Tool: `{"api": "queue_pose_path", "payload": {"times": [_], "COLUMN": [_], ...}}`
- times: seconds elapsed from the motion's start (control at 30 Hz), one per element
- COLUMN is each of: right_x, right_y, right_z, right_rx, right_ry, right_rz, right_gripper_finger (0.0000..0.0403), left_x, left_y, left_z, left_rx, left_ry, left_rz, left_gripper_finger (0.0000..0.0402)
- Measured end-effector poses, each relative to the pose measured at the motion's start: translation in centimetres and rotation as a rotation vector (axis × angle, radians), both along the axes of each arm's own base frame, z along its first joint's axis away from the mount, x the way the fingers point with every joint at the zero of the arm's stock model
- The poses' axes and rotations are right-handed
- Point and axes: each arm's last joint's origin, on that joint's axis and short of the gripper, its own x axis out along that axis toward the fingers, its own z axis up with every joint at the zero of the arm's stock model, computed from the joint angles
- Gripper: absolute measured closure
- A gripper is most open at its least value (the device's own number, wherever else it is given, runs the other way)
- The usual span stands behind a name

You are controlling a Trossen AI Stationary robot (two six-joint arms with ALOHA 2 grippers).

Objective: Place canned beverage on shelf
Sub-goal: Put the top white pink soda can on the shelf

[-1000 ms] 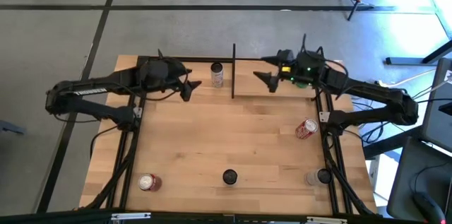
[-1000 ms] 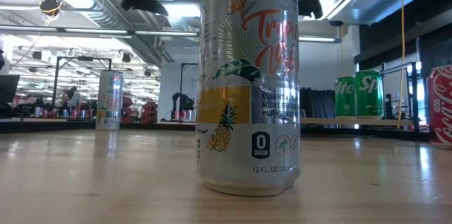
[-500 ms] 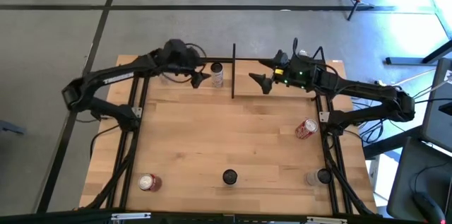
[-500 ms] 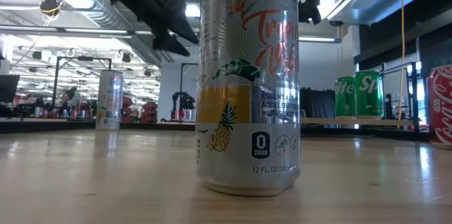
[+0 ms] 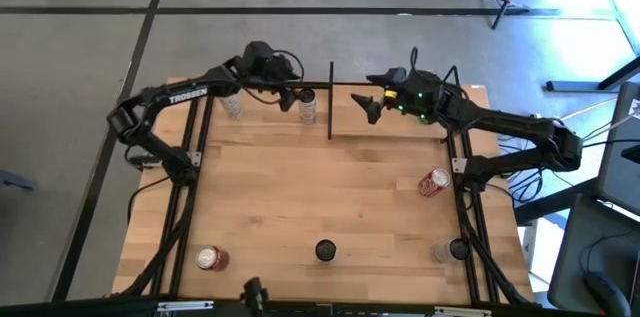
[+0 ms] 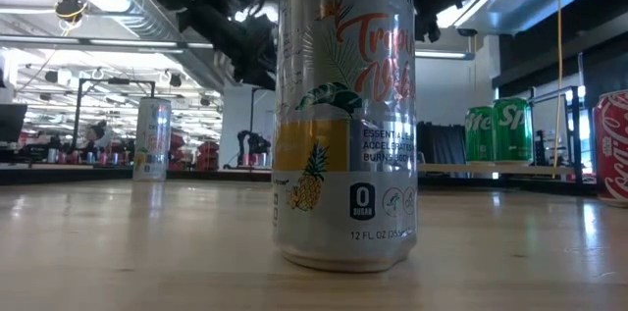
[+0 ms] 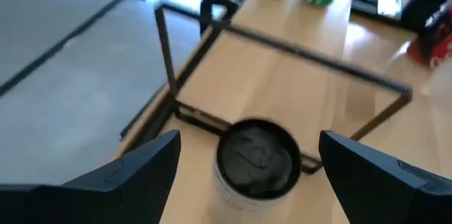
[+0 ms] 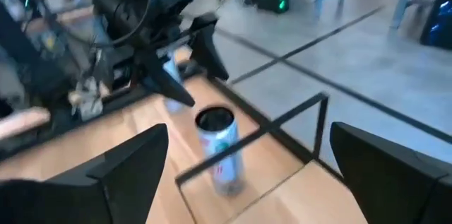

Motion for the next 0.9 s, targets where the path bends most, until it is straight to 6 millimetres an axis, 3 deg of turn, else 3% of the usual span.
{"api": "queue_pose_path", "payload": {"times": [0.3, 0.6, 0.9], "right_x": [0.7, 0.7, 0.7], "right_y": [0.3, 0.3, 0.4], "right_z": [-1.5, -1.7, -1.8], "right_rx": [-0.026, -0.03, 0.045], "right_ry": [0.115, 0.138, 0.119], "right_rz": [0.199, 0.213, 0.19], "right_gripper_finger": [0.0024, 0.0024, 0.0024], "left_x": [1.3, 2.5, 2.9], "left_y": [-0.5, -0.5, -0.1], "left_z": [-1.4, -2.8, -4.2], "left_rx": [-0.017, 0.059, 0.014], "left_ry": [0.039, 0.101, 0.121], "left_rz": [0.001, -0.019, -0.038], "left_gripper_finger": [0.0069, 0.0069, 0.0069]}}
